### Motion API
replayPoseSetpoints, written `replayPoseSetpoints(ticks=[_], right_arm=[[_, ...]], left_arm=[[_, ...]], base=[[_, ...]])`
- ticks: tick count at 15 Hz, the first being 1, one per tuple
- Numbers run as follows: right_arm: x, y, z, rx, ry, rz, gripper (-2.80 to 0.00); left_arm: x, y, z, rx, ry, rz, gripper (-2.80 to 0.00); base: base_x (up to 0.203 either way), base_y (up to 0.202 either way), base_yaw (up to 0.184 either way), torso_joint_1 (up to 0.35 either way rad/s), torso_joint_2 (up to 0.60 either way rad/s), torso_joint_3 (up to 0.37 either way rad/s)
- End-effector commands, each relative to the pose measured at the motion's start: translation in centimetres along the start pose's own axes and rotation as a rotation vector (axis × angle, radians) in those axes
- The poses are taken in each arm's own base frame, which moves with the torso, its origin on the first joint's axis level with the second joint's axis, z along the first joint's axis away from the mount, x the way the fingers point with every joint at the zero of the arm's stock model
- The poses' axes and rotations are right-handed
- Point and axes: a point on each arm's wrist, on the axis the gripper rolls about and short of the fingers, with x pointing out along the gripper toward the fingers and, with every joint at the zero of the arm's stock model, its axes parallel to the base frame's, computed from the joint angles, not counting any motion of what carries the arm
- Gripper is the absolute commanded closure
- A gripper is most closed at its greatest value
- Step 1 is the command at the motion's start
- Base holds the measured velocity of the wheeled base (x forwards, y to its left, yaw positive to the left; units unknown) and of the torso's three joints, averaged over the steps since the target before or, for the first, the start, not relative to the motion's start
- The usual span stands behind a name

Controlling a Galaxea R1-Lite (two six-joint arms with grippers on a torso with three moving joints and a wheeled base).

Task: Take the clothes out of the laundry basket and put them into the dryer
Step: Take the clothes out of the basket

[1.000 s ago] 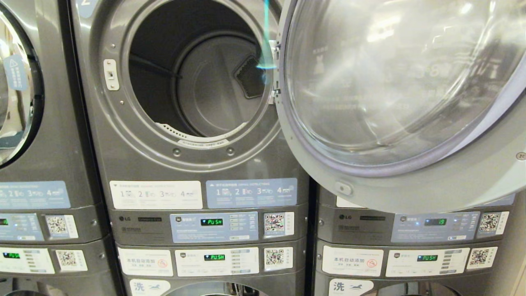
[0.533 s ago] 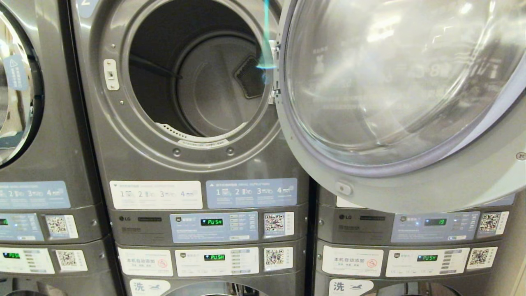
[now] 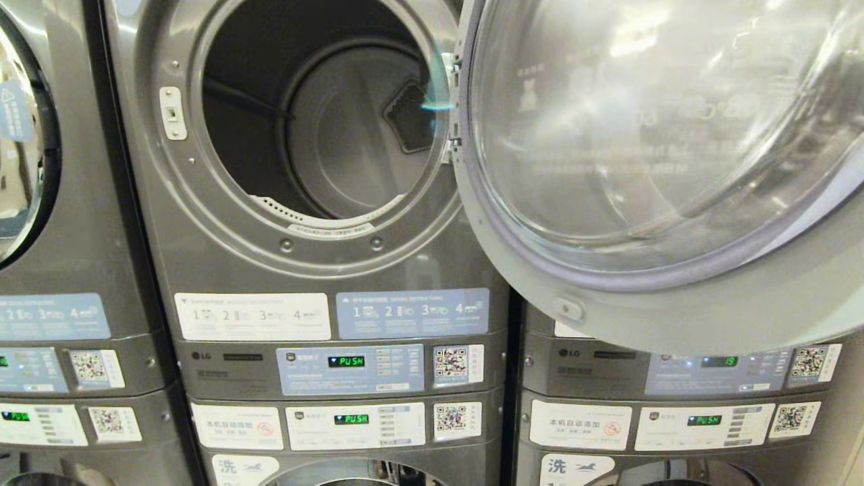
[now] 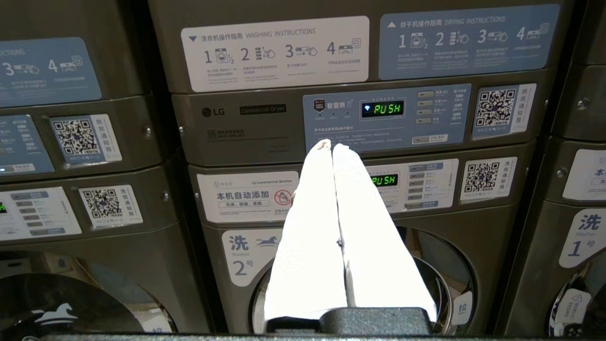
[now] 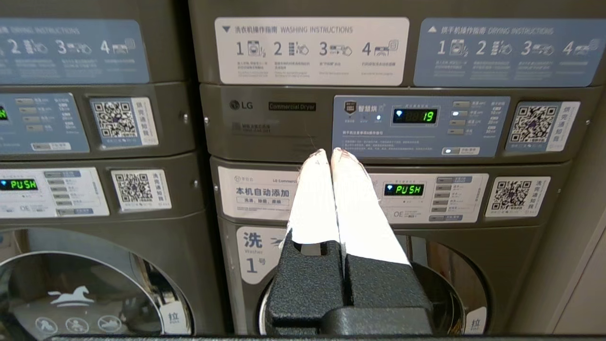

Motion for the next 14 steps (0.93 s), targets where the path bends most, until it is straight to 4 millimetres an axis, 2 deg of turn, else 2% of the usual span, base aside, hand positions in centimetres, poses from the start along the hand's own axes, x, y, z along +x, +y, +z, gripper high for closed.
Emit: replayPoseSetpoints(ticks=[1, 14], right_arm=[[0.01, 0.0, 0.01, 0.0, 0.001, 0.0, 0.0], [0.0, 0.0, 0.0, 0.0, -0.001, 0.0, 0.0]], left_arm=[[0.0, 0.0, 0.0, 0.001, -0.001, 0.0, 0.0], [0.0, 0.0, 0.0, -0.002, -0.001, 0.001, 0.0]], base=[[0.0, 0.0, 0.0, 0.006, 0.0, -0.182], [0.0, 0.0, 0.0, 0.003, 0.0, -0.195]])
